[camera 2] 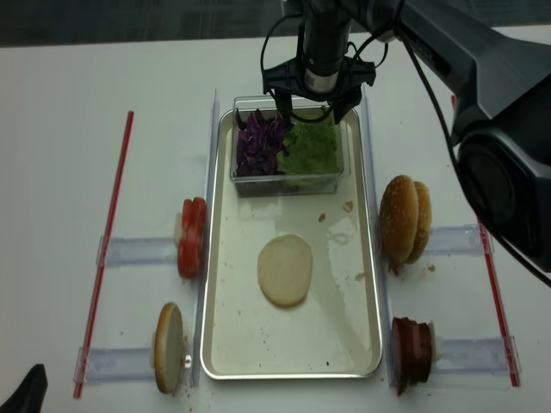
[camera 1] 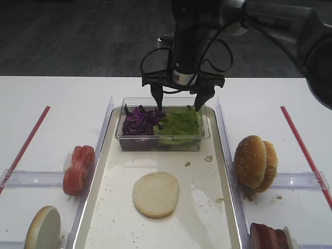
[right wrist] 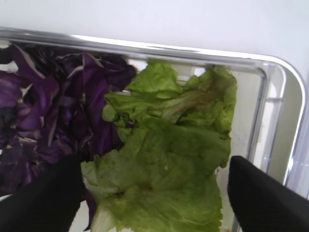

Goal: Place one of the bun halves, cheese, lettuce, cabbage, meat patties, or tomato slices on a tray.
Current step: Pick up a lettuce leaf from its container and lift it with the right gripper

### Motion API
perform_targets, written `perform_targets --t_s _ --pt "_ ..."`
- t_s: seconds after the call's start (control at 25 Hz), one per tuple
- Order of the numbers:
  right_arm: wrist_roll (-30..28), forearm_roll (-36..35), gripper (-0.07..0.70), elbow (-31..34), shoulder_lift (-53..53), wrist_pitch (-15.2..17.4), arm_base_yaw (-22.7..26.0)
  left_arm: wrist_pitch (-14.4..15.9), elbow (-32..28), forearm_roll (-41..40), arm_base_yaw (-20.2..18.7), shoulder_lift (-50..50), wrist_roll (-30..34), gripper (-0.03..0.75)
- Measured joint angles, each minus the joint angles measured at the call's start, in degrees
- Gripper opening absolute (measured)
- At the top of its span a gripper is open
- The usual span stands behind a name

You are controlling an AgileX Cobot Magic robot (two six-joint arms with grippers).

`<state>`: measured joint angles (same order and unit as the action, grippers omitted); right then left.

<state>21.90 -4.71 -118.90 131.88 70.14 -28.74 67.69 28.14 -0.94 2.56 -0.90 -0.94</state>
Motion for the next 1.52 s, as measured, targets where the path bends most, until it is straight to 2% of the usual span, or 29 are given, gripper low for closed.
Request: perform_targets --t_s 0.48,1.12,1.52 --pt "0.81 0.12 0.624 -0.53 1.39 0.30 0.00 0.00 0.00 0.00 0.00 0.00 0.00 0.618" --pt "0.09 1.00 0.582 -0.53 3.44 0.30 0.00 0.00 0.00 0.00 0.00 0.00 0.00 0.618" --pt "-0.16 1.84 0.467 -0.53 4.57 0.30 0.00 0.00 0.00 0.00 0.00 0.00 0.00 0.618"
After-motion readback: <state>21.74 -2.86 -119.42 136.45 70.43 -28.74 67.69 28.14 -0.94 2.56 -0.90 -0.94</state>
